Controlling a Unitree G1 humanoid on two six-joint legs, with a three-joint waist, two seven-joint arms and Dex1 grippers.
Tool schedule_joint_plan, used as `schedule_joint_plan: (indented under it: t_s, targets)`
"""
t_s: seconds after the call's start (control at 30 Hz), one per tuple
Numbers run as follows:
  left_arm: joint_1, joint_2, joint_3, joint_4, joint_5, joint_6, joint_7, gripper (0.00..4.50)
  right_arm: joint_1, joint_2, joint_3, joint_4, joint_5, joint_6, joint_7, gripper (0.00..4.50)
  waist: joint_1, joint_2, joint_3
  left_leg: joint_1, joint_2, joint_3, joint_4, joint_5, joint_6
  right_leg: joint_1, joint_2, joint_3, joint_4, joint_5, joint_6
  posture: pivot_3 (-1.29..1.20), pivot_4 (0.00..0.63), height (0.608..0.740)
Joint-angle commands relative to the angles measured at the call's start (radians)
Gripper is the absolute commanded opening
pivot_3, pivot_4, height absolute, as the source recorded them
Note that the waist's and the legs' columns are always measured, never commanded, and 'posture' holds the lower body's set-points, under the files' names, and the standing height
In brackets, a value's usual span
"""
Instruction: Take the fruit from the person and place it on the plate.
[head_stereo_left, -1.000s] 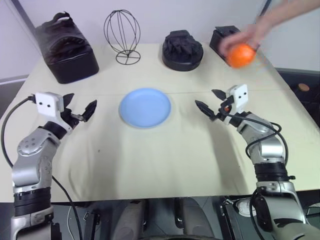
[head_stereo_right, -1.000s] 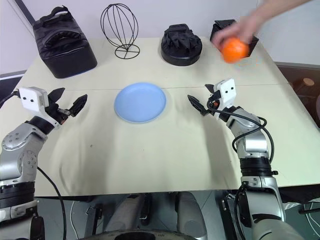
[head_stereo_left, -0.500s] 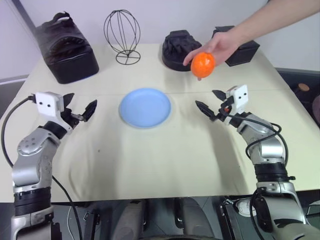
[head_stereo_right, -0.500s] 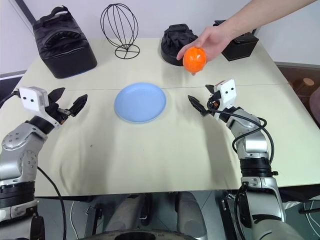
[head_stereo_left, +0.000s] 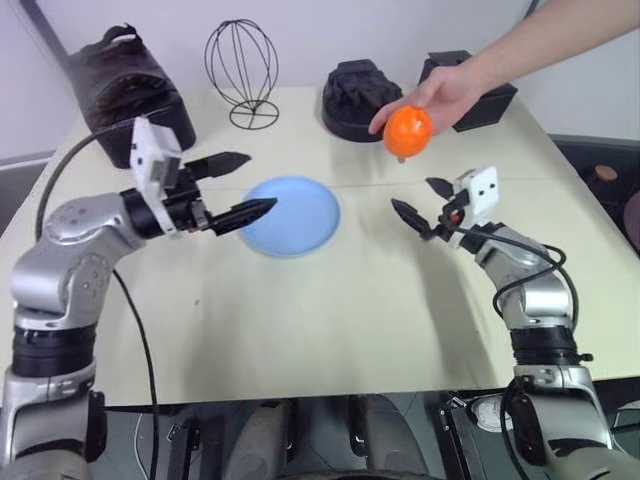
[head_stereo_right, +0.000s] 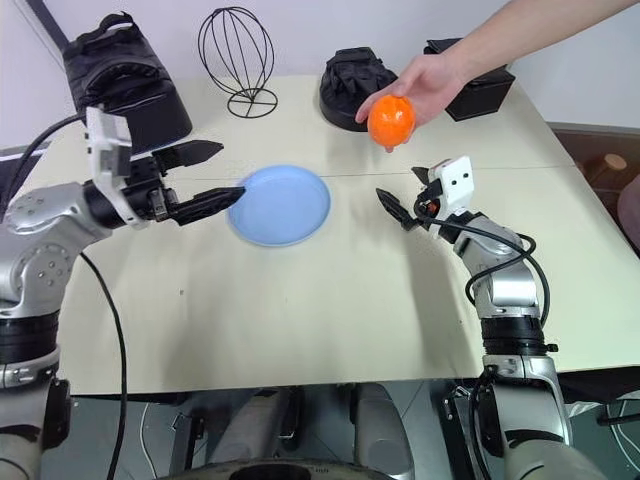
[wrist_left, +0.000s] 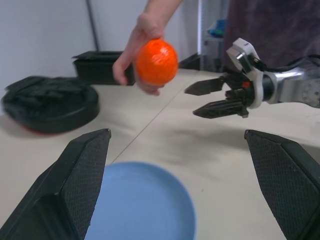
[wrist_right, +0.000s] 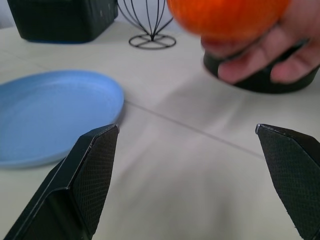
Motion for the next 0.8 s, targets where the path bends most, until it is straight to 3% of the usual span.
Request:
schedule_joint_plan:
  t_s: [0.03, 0.27, 0.8]
  targets:
    - [-0.029, -0.018, -0.018, 0.04, 0.022, -0.026, -0.019, 4.49, -0.012, -0.031, -0.011, -0.14, 0.018, 0.038, -0.007, 4.5, 0.001, 0.0, 0.0, 0.0, 0.0, 0.0, 0.0, 0.0, 0.0, 0.0, 0.0, 0.0, 0.0, 0.0, 0.0, 0.0, 0.15, 0.74]
    - [-0.021, -0.032, -0.056, 0.074, 0.039, -0.019, -0.067, 4.49, -0.084, -0.024, -0.005, -0.105, 0.013, 0.056, -0.017, 4.5, 0.003, 0.0, 0.0, 0.0, 0.0, 0.0, 0.0, 0.0, 0.0, 0.0, 0.0, 0.0, 0.0, 0.0, 0.0, 0.0, 0.15, 0.74]
    - [0.051, -0.06, -0.048, 0.009, 0.055, -0.02, -0.018, 4.49, -0.316, 0.049, -0.02, 0.251, 0.013, -0.055, 0.002, 4.5, 0.001, 0.0, 0.0, 0.0, 0.0, 0.0, 0.0, 0.0, 0.0, 0.0, -0.001, 0.0, 0.0, 0.0, 0.0, 0.0, 0.15, 0.74]
